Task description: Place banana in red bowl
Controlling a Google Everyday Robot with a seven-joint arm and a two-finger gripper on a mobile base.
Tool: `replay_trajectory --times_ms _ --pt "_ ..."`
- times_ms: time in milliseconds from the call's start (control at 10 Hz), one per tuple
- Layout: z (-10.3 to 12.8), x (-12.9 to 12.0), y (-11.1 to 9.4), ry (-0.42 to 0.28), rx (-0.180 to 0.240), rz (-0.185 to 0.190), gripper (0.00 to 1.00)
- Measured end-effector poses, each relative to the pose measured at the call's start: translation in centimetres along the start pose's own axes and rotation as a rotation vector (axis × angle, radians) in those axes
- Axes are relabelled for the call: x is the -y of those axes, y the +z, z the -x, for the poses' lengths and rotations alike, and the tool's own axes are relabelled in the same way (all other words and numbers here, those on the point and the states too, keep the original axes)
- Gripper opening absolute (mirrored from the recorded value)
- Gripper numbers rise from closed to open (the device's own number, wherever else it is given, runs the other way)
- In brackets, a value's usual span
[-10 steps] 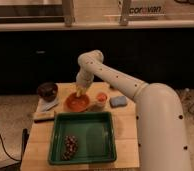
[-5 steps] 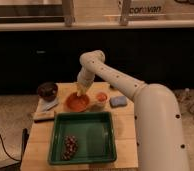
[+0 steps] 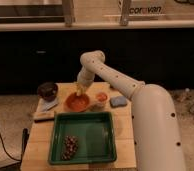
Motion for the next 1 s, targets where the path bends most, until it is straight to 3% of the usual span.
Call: replay_trajectory --times_ms 200,400,800,1000 --pt "0.2 0.1 0.3 -0.006 0.005 0.003 0.11" --pt "0.9 -0.1 0.6 -0.011 0.012 0.004 0.31" --pt "3.3 -0.8 1.8 -0.024 0.081 -0.02 0.72" --pt "4.1 -1.2 2.3 -0.025 0.11 -0.024 0.8"
